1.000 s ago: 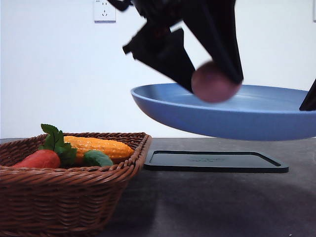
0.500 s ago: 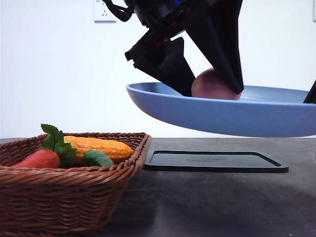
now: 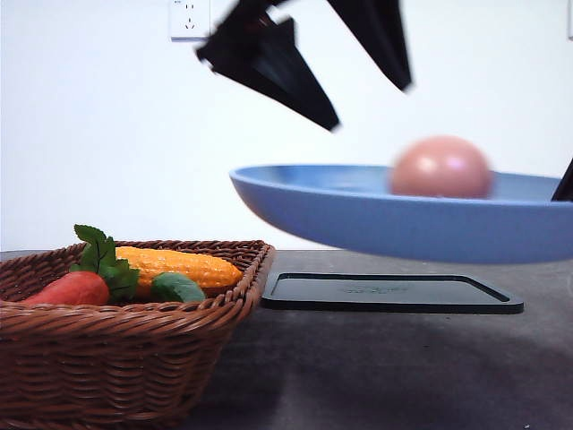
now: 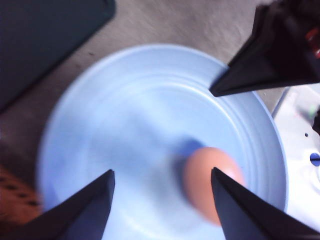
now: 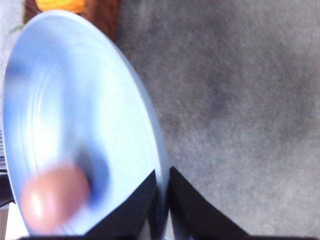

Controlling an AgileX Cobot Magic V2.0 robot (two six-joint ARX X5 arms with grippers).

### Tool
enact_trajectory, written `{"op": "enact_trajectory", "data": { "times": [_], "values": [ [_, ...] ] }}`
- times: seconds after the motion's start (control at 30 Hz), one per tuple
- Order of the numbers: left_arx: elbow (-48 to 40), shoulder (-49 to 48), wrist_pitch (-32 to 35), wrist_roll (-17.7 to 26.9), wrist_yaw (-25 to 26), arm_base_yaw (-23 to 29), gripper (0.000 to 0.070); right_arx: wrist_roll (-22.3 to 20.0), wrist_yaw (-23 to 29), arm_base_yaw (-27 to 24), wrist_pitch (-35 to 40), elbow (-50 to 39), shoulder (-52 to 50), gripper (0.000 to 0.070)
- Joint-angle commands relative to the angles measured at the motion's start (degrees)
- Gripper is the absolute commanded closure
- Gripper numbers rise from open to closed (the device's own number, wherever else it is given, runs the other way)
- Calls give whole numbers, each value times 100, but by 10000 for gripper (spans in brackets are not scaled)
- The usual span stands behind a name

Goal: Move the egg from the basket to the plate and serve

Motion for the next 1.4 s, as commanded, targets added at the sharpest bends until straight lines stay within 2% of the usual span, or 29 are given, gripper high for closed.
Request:
{"op": "enact_trajectory", "data": {
  "times": [0.0, 0.33, 0.57, 0.73, 1.1, 1.37],
  "values": [
    [90, -168, -103, -40, -86, 17, 307, 60, -74, 23, 60, 119, 141, 700],
    [90, -1459, -777, 70, -909, 506, 307, -288, -67, -76, 260, 506, 1355, 700],
    [87, -2223, -1380, 86, -1748, 676, 307, -725, 219, -384, 362, 1514, 2374, 700],
    [89, -2621, -1675, 12, -2165, 697, 308, -757, 250, -603, 519, 2362, 3119, 700],
    [87, -2815, -1908, -149, -2218, 697, 308, -676, 243, -917, 652, 4123, 5087, 700],
    [87, -2811, -1839, -191, -2218, 697, 308, -538, 217, -914, 638, 4862, 6247, 700]
  ]
}}
